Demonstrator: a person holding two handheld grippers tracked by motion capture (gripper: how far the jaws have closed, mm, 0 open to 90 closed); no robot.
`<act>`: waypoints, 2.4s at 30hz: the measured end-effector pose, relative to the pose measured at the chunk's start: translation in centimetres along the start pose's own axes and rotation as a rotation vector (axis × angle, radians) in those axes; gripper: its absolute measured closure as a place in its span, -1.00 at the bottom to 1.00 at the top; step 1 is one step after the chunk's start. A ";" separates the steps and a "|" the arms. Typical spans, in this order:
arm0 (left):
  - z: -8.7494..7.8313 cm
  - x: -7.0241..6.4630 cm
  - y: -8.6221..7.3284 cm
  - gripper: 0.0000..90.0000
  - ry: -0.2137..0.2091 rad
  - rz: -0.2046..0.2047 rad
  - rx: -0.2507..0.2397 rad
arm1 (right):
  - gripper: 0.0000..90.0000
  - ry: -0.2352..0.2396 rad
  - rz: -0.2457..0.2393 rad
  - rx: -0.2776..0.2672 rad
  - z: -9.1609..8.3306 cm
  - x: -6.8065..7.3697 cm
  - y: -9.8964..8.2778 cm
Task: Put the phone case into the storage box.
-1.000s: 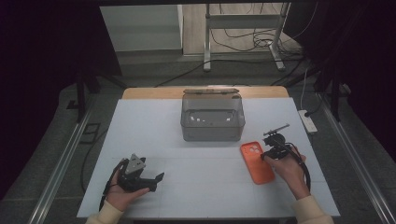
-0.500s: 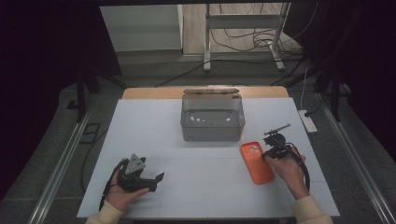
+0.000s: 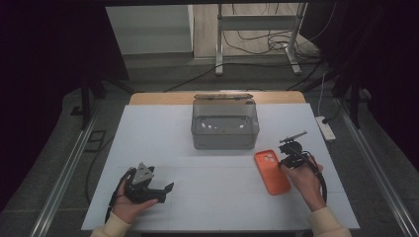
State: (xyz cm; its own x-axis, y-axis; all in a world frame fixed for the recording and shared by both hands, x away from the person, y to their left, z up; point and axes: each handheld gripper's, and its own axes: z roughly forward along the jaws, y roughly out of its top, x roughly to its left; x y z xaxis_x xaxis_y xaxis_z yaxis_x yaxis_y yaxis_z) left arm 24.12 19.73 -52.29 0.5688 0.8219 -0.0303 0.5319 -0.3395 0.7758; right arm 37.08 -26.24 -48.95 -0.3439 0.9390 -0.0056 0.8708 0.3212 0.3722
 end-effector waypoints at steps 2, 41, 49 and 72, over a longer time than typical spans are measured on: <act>0.0 0.0 0.0 -0.82 0.000 0.001 0.000 | 0.94 -0.005 0.000 -0.003 0.0 0.1 0.0; 0.0 0.2 -0.1 -0.82 -0.002 -0.001 -0.001 | 0.99 0.006 -0.008 -0.077 -2.3 -0.2 -0.1; 0.0 0.2 -0.1 -0.82 -0.002 -0.002 -0.001 | 0.99 0.009 -0.011 -0.115 -3.6 -0.3 0.0; -0.1 0.3 0.1 -0.81 -0.011 -0.021 0.005 | 0.99 0.052 -0.051 -0.199 -6.7 0.4 0.2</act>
State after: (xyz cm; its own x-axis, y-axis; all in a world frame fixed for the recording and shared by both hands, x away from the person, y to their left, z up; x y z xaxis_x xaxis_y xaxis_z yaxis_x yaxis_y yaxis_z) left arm 24.29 20.04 -52.18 0.5643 0.8239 -0.0534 0.5472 -0.3248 0.7714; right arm 34.83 -26.65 -42.68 -0.4075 0.9131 0.0166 0.7670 0.3323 0.5489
